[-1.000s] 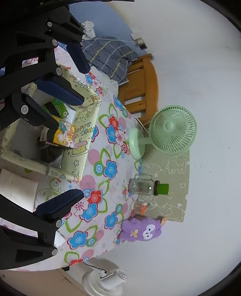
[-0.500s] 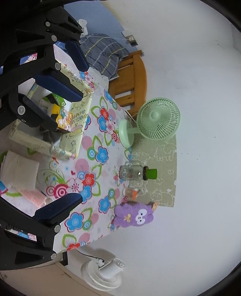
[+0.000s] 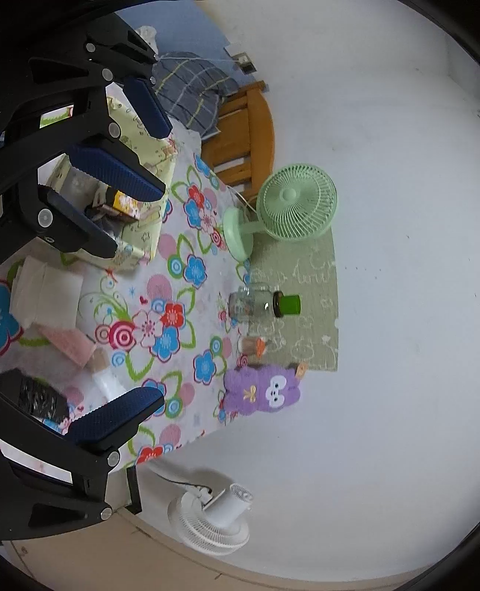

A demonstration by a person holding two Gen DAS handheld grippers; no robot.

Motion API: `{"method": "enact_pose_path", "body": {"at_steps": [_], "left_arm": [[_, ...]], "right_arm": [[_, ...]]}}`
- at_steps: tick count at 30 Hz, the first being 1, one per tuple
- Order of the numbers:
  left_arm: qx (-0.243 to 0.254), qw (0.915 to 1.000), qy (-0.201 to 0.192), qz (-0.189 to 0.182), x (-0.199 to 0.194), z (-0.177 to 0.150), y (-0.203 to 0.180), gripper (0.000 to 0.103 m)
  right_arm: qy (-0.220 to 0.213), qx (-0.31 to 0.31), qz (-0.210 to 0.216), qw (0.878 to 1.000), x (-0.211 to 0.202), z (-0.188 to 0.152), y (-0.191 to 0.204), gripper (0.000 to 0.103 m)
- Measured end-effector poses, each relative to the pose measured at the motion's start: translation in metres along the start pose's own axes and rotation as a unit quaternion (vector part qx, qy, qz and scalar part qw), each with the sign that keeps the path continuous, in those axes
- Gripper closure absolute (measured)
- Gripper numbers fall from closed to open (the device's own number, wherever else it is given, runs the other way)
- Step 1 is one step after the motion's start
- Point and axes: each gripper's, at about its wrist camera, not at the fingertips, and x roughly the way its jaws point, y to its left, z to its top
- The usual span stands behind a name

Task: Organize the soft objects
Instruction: 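Withdraw both tools from the box toward the black plastic bag and white tissue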

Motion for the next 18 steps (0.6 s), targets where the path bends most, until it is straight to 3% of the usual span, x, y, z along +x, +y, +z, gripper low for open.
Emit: {"method": "enact_pose_path", "body": {"at_steps": [18], "left_arm": [[0.018, 0.9995, 0.01, -0.022, 0.013, -0.018, -0.056, 0.002]], "right_arm": [[0.0, 0.017, -0.033, 0.999, -0.011, -0.029, -0.052, 0.001]]}}
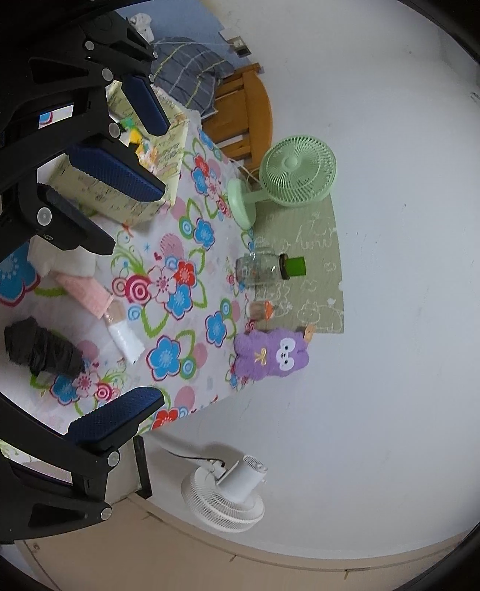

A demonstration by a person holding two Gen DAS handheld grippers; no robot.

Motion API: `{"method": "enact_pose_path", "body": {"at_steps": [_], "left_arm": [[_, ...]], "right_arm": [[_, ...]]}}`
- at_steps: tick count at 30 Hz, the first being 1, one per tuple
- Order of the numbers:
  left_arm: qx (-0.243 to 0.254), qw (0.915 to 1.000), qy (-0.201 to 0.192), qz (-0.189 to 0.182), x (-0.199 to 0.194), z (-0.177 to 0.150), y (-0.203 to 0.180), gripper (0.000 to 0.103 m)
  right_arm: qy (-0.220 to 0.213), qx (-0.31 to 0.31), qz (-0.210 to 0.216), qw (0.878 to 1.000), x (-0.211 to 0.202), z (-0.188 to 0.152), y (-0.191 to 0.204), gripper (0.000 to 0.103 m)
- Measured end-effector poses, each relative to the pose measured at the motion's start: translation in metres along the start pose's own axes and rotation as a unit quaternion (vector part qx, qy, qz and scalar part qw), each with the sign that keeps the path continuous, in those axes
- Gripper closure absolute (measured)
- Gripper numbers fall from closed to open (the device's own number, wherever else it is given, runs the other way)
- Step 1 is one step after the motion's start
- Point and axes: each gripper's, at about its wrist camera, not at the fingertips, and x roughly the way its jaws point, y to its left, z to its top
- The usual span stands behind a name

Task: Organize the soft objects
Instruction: 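Withdraw both tools from the box toward the black plastic bag and white tissue, then grasp the black plastic bag with the right tool while the left tool approaches the white tissue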

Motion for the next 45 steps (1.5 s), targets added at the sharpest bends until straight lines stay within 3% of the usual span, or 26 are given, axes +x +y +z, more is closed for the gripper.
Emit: {"method": "enact_pose_path", "body": {"at_steps": [21, 38, 45], "left_arm": [[0.002, 0.9992, 0.025, -0.03, 0.031, -0.032, -0.043, 0.002], [0.013, 0.9966, 0.082, -0.003, 0.067, -0.067, -0.042, 0.003], [0.008, 0.9945, 0.104, 0.009, 0.081, -0.077, -0.038, 0.003]], "right_arm": [[0.019, 0.032, -0.024, 0.999, 0.013, -0.045, -0.047, 0.001], [0.076, 0.057, -0.018, 0.995, 0.052, -0.087, -0.055, 0.002], [0.103, 0.062, -0.016, 0.993, 0.07, -0.097, -0.055, 0.008]]}}
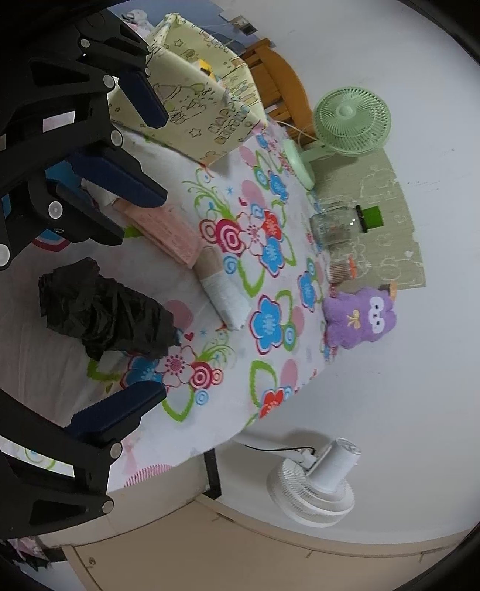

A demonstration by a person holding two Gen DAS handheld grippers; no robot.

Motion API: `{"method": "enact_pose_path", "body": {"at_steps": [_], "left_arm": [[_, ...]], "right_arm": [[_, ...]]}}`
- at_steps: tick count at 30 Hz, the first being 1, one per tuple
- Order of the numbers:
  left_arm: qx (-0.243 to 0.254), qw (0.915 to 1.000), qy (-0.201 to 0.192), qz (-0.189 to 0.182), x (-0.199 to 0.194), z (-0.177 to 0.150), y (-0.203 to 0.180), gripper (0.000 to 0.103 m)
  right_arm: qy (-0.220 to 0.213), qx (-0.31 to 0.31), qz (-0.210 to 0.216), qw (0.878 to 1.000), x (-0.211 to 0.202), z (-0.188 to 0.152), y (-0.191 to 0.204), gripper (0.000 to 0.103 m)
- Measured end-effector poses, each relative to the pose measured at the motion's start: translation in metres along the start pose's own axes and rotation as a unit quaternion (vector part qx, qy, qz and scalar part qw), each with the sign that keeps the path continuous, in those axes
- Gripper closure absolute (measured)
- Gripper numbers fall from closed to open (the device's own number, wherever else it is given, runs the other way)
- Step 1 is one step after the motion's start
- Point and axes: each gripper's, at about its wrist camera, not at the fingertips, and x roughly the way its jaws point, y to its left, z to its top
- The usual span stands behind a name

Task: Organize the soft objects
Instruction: 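Grasp the black plastic bag with the right tool while the left tool approaches the white tissue, then grasp the white tissue sheet with the left tool while the right tool lifts the black bag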

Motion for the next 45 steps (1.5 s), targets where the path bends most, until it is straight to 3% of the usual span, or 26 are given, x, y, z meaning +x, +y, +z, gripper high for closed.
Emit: {"method": "enact_pose_path", "body": {"at_steps": [8, 24, 35, 45], "left_arm": [[-0.004, 0.9996, 0.026, 0.009, 0.018, -0.005, 0.004, 0.003], [0.007, 0.9986, 0.05, 0.019, 0.032, -0.011, 0.001, 0.004], [-0.01, 0.9994, 0.03, 0.017, 0.022, -0.005, 0.008, 0.01], [-0.039, 0.9975, 0.031, 0.05, 0.016, -0.002, 0.016, 0.016]], "right_arm": [[0.027, 0.002, 0.002, 1.0, 0.017, -0.008, 0.0, 0.02], [0.057, 0.006, 0.002, 0.998, 0.036, -0.015, -0.004, 0.059], [0.045, -0.002, 0.008, 0.999, 0.03, -0.006, 0.003, 0.063], [0.036, -0.014, 0.005, 0.999, 0.023, 0.002, 0.01, 0.063]]}}
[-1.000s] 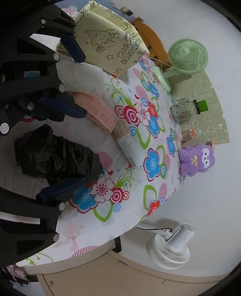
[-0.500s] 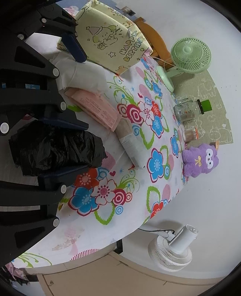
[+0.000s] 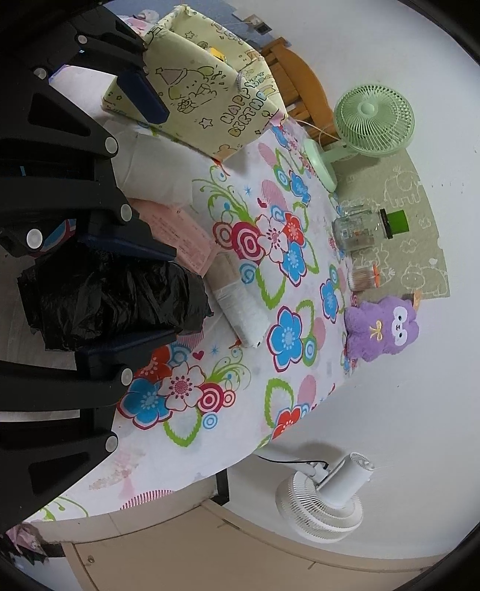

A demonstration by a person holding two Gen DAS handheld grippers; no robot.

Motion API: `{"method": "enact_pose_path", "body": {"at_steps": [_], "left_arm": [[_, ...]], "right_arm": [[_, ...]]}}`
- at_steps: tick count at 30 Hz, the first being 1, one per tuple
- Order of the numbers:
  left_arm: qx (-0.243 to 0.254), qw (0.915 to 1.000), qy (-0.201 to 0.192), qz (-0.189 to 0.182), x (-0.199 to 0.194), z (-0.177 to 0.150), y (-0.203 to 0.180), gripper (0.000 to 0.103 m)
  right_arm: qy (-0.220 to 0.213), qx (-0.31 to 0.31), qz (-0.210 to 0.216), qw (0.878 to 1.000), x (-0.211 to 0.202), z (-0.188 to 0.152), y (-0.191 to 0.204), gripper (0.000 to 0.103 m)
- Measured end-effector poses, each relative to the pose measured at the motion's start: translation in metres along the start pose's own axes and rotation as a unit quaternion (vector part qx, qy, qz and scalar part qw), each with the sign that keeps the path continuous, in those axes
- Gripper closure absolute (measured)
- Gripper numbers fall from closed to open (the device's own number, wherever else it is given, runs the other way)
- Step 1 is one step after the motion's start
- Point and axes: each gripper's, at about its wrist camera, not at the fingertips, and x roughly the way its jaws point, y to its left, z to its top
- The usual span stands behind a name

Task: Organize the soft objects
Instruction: 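Grasp the white tissue sheet with the left tool while the right tool lifts the black bag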

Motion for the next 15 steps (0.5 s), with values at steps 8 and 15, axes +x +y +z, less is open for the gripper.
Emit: {"method": "enact_pose_path", "body": {"at_steps": [8, 15], "left_arm": [[-0.026, 0.9993, 0.027, 0.005, 0.01, -0.007, 0.005, 0.019], [-0.033, 0.9985, 0.042, -0.009, 0.016, -0.011, 0.008, 0.042]], "right_arm": [[0.006, 0.0, 0.0, 1.0, 0.003, -0.004, 0.003, 0.063], [0.014, 0.001, -0.001, 1.0, 0.007, -0.007, 0.005, 0.062]]}}
